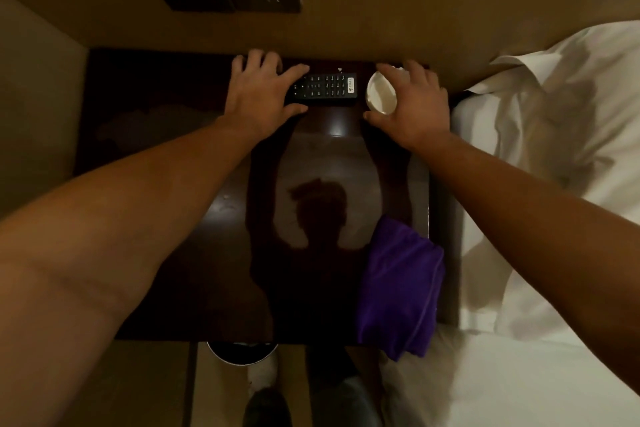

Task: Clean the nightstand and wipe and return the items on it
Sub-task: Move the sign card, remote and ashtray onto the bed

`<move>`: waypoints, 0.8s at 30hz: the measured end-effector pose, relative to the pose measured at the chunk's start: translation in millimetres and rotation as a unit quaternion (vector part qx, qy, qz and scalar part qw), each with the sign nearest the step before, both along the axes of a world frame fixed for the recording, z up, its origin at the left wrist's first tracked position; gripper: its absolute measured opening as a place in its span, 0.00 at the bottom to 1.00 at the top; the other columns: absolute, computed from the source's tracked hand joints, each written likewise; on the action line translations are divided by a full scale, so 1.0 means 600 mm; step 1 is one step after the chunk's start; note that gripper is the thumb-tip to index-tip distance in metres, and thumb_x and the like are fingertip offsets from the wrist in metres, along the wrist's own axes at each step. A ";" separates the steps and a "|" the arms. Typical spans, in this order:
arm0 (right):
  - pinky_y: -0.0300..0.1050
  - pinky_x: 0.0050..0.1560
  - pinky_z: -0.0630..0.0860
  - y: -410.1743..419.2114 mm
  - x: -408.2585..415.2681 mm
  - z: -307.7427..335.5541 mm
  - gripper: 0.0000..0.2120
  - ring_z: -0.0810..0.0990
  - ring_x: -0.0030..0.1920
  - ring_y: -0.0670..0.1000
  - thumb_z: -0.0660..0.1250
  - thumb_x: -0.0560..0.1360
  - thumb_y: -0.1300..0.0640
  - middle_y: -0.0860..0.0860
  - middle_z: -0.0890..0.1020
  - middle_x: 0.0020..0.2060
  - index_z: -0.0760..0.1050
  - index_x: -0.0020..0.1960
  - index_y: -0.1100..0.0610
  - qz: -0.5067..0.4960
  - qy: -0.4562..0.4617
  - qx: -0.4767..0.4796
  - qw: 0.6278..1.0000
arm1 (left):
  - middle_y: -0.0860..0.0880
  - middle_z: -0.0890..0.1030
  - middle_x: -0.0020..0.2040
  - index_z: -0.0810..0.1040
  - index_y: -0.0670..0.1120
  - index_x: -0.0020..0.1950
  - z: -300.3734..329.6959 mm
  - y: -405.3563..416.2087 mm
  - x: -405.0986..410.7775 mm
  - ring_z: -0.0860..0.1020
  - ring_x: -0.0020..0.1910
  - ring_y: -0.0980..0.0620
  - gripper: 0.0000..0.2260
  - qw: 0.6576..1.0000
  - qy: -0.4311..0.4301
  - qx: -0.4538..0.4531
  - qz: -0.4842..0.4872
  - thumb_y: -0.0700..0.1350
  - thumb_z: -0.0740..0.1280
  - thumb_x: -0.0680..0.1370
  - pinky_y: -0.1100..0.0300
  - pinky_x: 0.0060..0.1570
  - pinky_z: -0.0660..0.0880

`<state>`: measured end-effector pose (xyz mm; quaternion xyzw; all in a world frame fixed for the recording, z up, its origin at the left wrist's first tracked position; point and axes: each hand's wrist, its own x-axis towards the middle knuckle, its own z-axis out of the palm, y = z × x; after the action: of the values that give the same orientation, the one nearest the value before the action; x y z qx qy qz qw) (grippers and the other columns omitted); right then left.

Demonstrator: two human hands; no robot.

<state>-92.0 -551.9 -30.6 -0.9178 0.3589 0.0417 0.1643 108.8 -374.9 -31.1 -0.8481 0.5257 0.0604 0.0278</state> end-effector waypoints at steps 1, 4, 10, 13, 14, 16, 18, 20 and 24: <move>0.62 0.66 0.70 -0.001 0.001 -0.001 0.39 0.67 0.72 0.64 0.75 0.71 0.40 0.57 0.68 0.74 0.65 0.78 0.44 0.001 0.001 -0.006 1.000 | 0.41 0.74 0.61 0.68 0.55 0.76 -0.001 -0.003 -0.001 0.70 0.64 0.37 0.30 1.000 0.003 -0.002 0.002 0.63 0.67 0.77 0.42 0.64 0.66; 0.62 0.62 0.71 -0.004 0.005 0.000 0.37 0.70 0.68 0.65 0.75 0.69 0.44 0.58 0.71 0.70 0.68 0.76 0.46 -0.001 0.000 -0.013 1.000 | 0.41 0.74 0.59 0.69 0.55 0.75 0.000 -0.012 -0.002 0.70 0.62 0.38 0.29 1.000 0.013 -0.009 0.004 0.63 0.68 0.76 0.43 0.62 0.66; 0.60 0.55 0.78 -0.002 0.011 0.005 0.37 0.70 0.65 0.64 0.78 0.65 0.45 0.59 0.71 0.66 0.71 0.71 0.47 -0.012 -0.006 0.008 1.000 | 0.41 0.74 0.59 0.74 0.50 0.71 0.004 -0.026 0.005 0.70 0.63 0.38 0.27 0.999 0.034 0.004 -0.005 0.62 0.69 0.76 0.44 0.62 0.66; 0.59 0.53 0.78 0.002 0.002 0.011 0.36 0.70 0.65 0.63 0.78 0.65 0.45 0.58 0.71 0.65 0.71 0.71 0.48 -0.024 -0.028 0.012 0.999 | 0.41 0.74 0.59 0.75 0.48 0.70 0.011 -0.024 -0.001 0.70 0.63 0.39 0.27 0.999 0.034 -0.012 -0.018 0.60 0.70 0.76 0.45 0.62 0.65; 0.58 0.53 0.78 0.002 0.001 0.013 0.36 0.70 0.65 0.63 0.77 0.66 0.45 0.58 0.71 0.65 0.71 0.71 0.47 -0.027 -0.039 0.010 0.999 | 0.41 0.74 0.58 0.75 0.48 0.70 0.014 -0.022 -0.002 0.70 0.62 0.39 0.27 0.999 0.036 -0.022 -0.017 0.60 0.71 0.76 0.45 0.62 0.66; 0.55 0.52 0.76 0.008 -0.013 0.022 0.36 0.70 0.65 0.62 0.77 0.66 0.44 0.58 0.71 0.65 0.70 0.71 0.47 -0.040 -0.060 0.014 0.997 | 0.41 0.74 0.58 0.75 0.48 0.69 0.023 -0.009 -0.013 0.71 0.61 0.39 0.26 0.998 0.041 -0.041 -0.017 0.59 0.71 0.76 0.46 0.60 0.67; 0.52 0.50 0.74 0.014 -0.025 0.032 0.36 0.70 0.65 0.62 0.77 0.66 0.44 0.57 0.71 0.65 0.70 0.71 0.47 -0.055 -0.086 0.019 0.995 | 0.40 0.74 0.58 0.75 0.47 0.70 0.030 0.008 -0.020 0.72 0.60 0.39 0.26 0.997 0.044 -0.057 -0.020 0.58 0.71 0.76 0.46 0.58 0.68; 0.50 0.48 0.72 0.022 -0.035 0.043 0.36 0.70 0.65 0.61 0.77 0.65 0.44 0.57 0.71 0.65 0.71 0.70 0.47 -0.070 -0.101 0.021 0.992 | 0.40 0.73 0.58 0.74 0.47 0.70 0.035 0.024 -0.022 0.72 0.58 0.39 0.26 0.996 0.047 -0.067 -0.022 0.56 0.72 0.76 0.45 0.57 0.69; 0.50 0.52 0.73 0.052 -0.079 0.074 0.36 0.71 0.66 0.61 0.77 0.66 0.44 0.57 0.71 0.66 0.71 0.71 0.47 -0.092 -0.107 0.009 0.990 | 0.40 0.73 0.59 0.73 0.47 0.71 0.064 0.048 -0.041 0.73 0.57 0.39 0.26 0.996 0.058 -0.065 -0.027 0.56 0.72 0.76 0.43 0.58 0.70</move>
<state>-139.2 -520.6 14.0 -0.8784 0.4221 -0.0687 0.2133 84.1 -345.9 7.1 -0.8286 0.5519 0.0743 -0.0567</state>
